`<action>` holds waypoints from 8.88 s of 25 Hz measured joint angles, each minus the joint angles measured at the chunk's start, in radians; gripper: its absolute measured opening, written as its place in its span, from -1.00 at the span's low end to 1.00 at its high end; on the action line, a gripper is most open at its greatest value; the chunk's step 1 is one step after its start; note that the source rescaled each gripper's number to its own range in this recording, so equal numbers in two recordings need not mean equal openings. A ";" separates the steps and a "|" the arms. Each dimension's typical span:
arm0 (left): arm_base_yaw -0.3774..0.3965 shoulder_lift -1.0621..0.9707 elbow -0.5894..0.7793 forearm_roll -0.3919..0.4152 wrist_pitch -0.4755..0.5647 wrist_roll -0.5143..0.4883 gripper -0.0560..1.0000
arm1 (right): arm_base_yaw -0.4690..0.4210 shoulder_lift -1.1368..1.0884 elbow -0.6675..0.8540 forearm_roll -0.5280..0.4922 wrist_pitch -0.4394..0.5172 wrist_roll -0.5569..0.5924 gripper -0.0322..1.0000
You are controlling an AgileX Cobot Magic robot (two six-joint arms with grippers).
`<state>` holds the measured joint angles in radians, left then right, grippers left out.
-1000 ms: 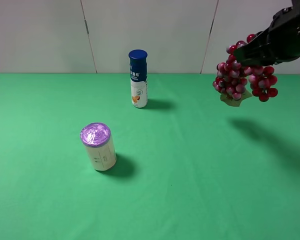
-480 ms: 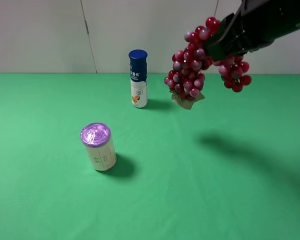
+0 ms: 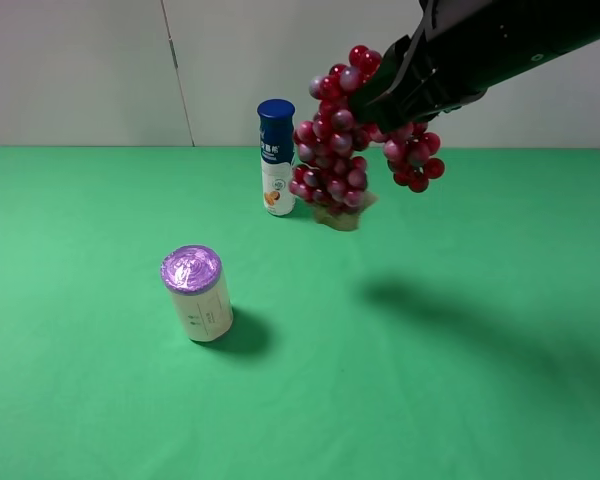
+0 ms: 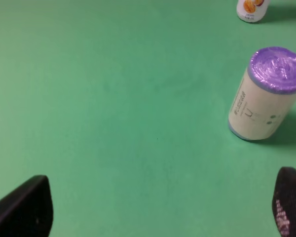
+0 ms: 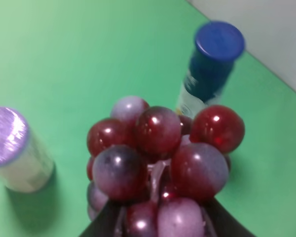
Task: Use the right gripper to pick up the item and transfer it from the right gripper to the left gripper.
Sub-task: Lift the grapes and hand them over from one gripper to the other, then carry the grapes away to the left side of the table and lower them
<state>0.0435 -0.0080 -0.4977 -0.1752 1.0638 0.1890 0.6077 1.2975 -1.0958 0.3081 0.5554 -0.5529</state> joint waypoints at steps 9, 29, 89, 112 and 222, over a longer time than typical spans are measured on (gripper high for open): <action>0.000 0.000 0.000 0.000 0.000 0.000 0.72 | 0.000 0.054 0.000 0.062 -0.016 -0.074 -0.91; 0.000 0.099 -0.013 -0.207 -0.171 0.218 0.72 | 0.000 0.153 -0.065 0.253 -0.016 -0.288 -0.92; -0.285 1.513 -0.226 -1.522 -0.139 2.177 0.72 | 0.000 0.158 -0.169 0.265 0.164 -0.422 -0.93; -0.392 1.633 -0.257 -1.554 -0.221 2.240 0.72 | 0.000 0.158 -0.169 0.284 0.171 -0.422 -0.93; -0.448 1.760 -0.384 -1.547 -0.294 2.270 -0.87 | -0.585 -0.553 0.243 -0.228 0.241 0.600 1.00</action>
<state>-0.4049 1.7519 -0.8814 -1.7218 0.7697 2.4593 0.0226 0.7444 -0.8529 0.0802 0.7963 0.0467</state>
